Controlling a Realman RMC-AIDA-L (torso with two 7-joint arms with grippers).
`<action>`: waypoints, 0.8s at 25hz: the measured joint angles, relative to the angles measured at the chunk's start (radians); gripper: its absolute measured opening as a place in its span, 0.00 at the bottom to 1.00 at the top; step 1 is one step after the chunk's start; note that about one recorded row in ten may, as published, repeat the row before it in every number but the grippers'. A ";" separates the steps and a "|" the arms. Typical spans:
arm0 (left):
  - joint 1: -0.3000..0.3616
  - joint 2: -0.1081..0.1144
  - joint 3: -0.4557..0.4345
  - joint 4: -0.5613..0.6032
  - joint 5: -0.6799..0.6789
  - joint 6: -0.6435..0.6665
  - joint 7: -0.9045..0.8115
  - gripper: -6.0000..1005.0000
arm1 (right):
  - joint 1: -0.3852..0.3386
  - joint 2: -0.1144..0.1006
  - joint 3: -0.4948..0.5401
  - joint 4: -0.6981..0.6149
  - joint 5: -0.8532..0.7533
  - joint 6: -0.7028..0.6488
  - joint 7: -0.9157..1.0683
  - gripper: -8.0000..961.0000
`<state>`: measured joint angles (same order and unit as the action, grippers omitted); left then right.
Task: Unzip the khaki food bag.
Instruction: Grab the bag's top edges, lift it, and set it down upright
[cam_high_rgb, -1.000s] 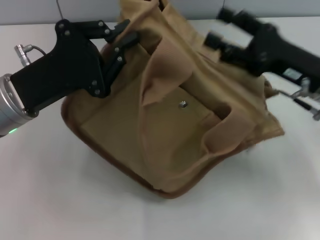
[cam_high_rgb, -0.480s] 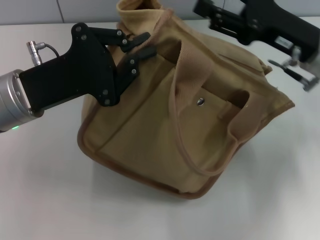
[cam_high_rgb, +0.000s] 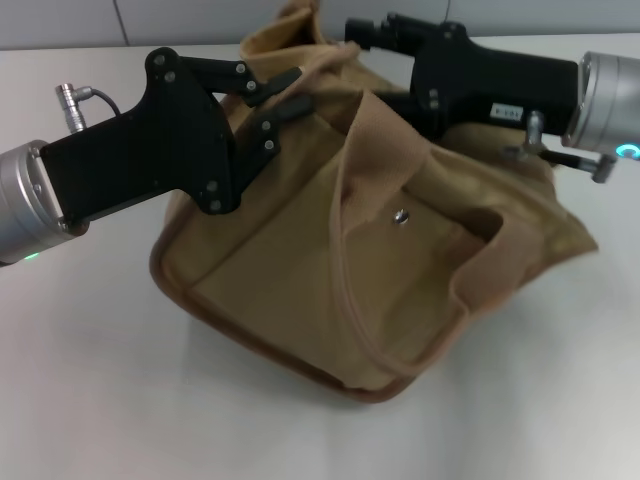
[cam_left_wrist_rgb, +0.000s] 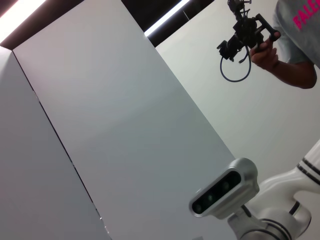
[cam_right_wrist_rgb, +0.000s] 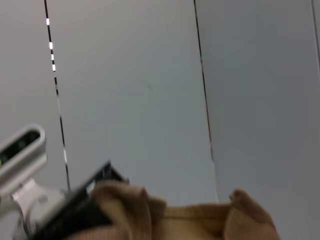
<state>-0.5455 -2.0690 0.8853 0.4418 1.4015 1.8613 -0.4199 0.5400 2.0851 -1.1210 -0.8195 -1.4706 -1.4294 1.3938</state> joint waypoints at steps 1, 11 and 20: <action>0.000 0.000 0.000 0.000 0.000 0.000 0.000 0.11 | 0.000 0.000 0.000 0.000 0.000 0.000 0.000 0.87; -0.005 -0.002 0.000 -0.003 0.000 -0.001 -0.001 0.12 | -0.157 0.003 -0.011 -0.214 -0.127 -0.010 0.158 0.87; -0.004 -0.003 -0.001 -0.006 -0.007 -0.001 0.000 0.12 | -0.240 0.003 0.095 -0.178 0.021 -0.144 0.017 0.87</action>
<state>-0.5498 -2.0723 0.8841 0.4359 1.3949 1.8606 -0.4203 0.2996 2.0884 -1.0265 -0.9971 -1.4493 -1.5729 1.4109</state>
